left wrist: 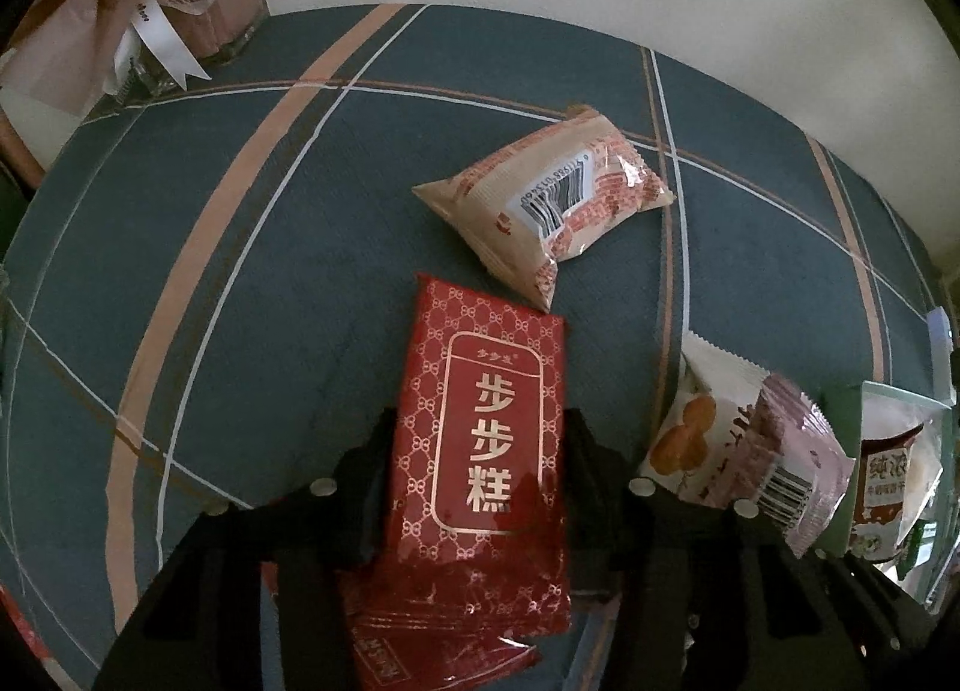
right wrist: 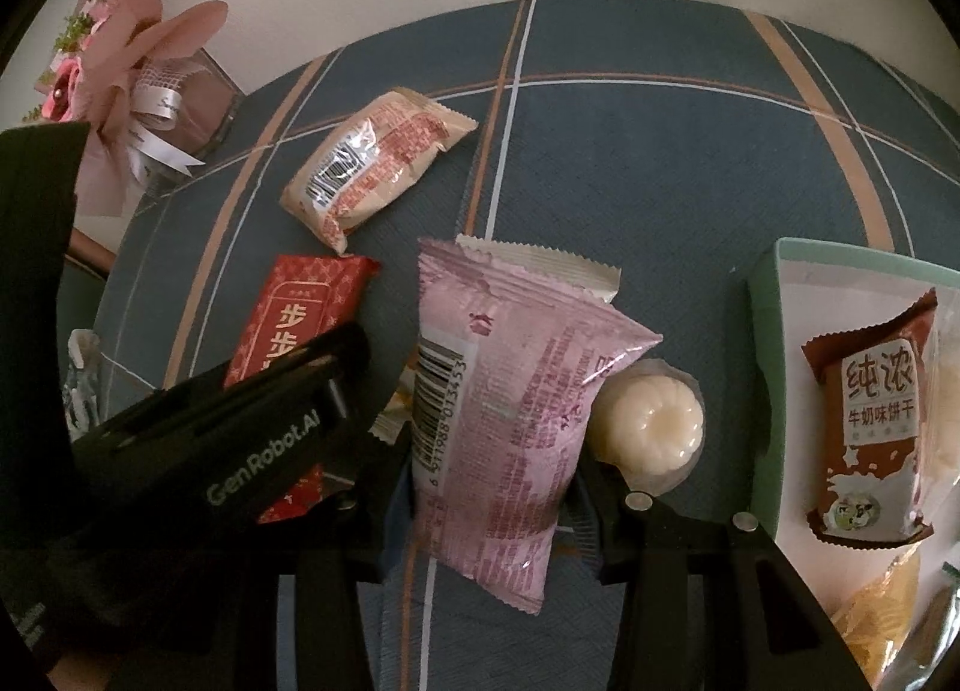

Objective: Organize snacks
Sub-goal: 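Grasp and lift red cake packet with left tool while right tool lifts pink bag, then carry red cake packet and pink bag over the tray and open both tools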

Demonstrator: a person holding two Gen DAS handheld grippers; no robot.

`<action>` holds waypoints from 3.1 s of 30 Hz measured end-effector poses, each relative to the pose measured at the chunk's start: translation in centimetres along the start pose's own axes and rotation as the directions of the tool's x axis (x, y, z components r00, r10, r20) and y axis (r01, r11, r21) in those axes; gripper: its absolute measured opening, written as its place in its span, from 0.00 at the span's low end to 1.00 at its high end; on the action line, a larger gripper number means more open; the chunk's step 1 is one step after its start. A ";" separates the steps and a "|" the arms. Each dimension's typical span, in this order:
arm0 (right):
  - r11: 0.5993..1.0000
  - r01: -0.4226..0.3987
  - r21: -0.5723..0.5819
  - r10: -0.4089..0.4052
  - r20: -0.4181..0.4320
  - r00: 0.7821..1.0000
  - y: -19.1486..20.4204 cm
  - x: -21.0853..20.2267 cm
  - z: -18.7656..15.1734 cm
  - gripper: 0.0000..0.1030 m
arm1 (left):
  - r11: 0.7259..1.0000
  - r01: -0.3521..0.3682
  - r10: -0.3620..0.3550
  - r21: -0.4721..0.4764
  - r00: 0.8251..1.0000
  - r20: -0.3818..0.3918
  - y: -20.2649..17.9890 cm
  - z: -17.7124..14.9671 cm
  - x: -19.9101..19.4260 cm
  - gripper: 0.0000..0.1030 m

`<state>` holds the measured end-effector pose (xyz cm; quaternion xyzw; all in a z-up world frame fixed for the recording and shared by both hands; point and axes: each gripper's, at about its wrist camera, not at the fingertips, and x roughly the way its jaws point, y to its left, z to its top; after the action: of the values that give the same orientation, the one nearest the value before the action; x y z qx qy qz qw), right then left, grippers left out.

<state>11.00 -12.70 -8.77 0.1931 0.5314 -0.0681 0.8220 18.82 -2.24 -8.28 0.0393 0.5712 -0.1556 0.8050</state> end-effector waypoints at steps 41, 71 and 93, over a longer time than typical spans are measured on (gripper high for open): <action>0.980 0.069 0.187 -0.090 0.105 0.990 -9.5 -12.6 -1.2 0.40 | 0.988 0.145 -0.150 0.044 0.978 0.148 -8.1 -3.2 -11.6 0.41; 0.900 0.133 0.415 -0.213 0.154 0.965 -22.7 -19.5 -5.8 0.40 | 0.897 0.241 -0.278 0.370 0.959 0.049 -22.9 -10.8 -12.6 0.41; 0.886 0.146 0.440 -0.193 0.064 0.979 -24.0 -15.4 -6.1 0.41 | 0.895 0.235 -0.246 0.380 0.969 -0.019 -24.7 -11.5 -8.7 0.41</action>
<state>-8.35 -33.78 -3.04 0.3196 0.4735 -0.2661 0.7764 -1.56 -21.14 -1.33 0.1209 0.5189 -0.3616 0.7651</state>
